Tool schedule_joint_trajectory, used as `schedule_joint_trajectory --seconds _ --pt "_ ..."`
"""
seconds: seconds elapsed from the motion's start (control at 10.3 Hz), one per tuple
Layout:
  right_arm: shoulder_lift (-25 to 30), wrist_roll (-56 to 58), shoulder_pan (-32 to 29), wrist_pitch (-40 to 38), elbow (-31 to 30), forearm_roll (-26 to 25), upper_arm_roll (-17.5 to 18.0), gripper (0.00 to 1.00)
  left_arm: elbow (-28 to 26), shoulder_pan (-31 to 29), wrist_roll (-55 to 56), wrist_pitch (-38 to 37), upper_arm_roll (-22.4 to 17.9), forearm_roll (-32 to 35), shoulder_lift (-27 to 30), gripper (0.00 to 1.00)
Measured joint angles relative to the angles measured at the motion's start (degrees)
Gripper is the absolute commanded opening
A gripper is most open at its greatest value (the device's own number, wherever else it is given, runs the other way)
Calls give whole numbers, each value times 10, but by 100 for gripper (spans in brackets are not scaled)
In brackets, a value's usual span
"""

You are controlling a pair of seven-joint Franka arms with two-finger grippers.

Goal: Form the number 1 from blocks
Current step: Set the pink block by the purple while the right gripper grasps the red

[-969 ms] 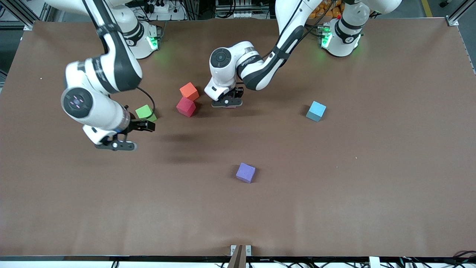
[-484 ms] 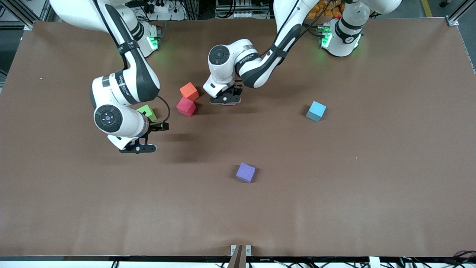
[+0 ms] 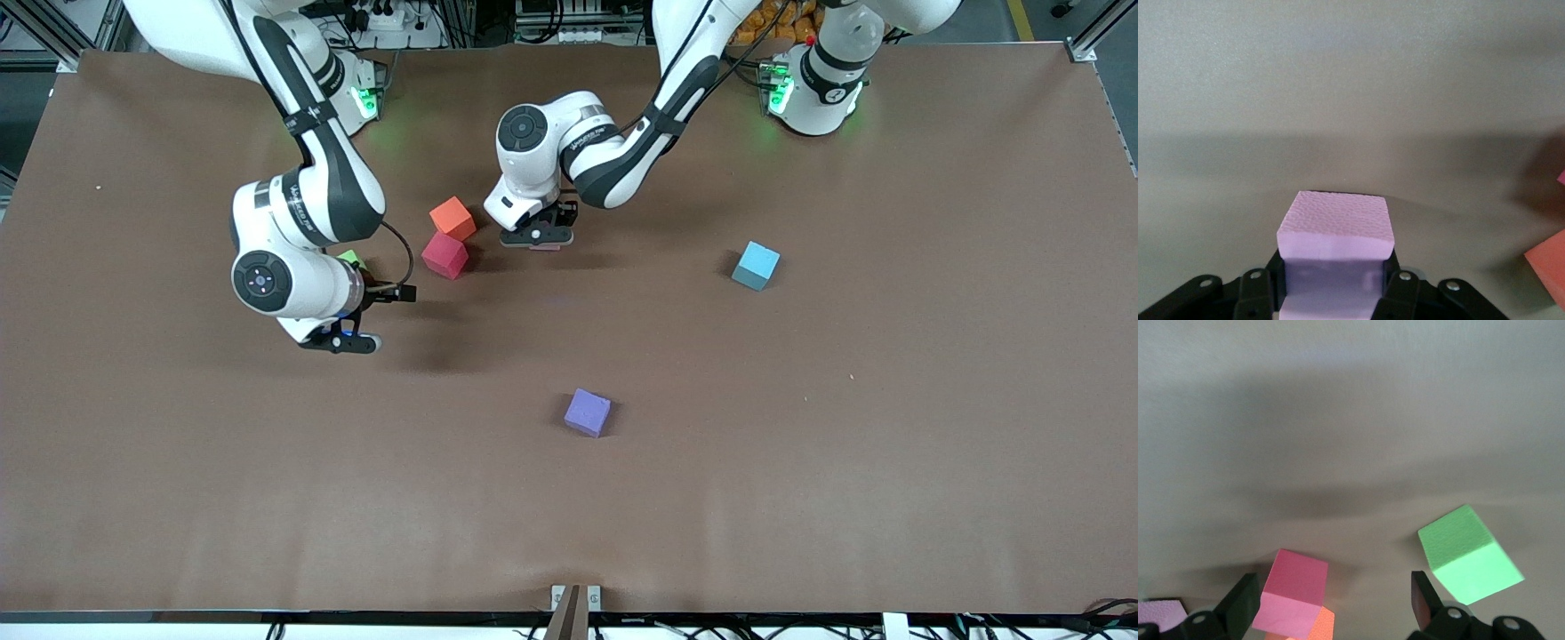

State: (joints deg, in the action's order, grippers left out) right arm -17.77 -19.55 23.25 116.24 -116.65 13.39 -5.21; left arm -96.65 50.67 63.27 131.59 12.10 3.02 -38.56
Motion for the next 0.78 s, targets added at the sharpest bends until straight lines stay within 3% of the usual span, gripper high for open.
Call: schedule_joint_trajectory --seconds 0.1,0.19,0.29,0.39,0.78 --pt "8 -35 8 22 -28 7 0 100 -2 2 0 0 0 0 0 9" --pt "15 -77 23 43 -52 11 1 100 -5 3 0 0 0 0 0 58" --pt "20 -115 39 59 -69 14 1 100 -7 3 0 0 0 0 0 89" --pt "24 -144 53 68 -84 26 1 100 -8 3 0 0 0 0 0 100" --pt "42 -161 65 113 -137 72 1 100 -9 9 0 0 3 1 2 100"
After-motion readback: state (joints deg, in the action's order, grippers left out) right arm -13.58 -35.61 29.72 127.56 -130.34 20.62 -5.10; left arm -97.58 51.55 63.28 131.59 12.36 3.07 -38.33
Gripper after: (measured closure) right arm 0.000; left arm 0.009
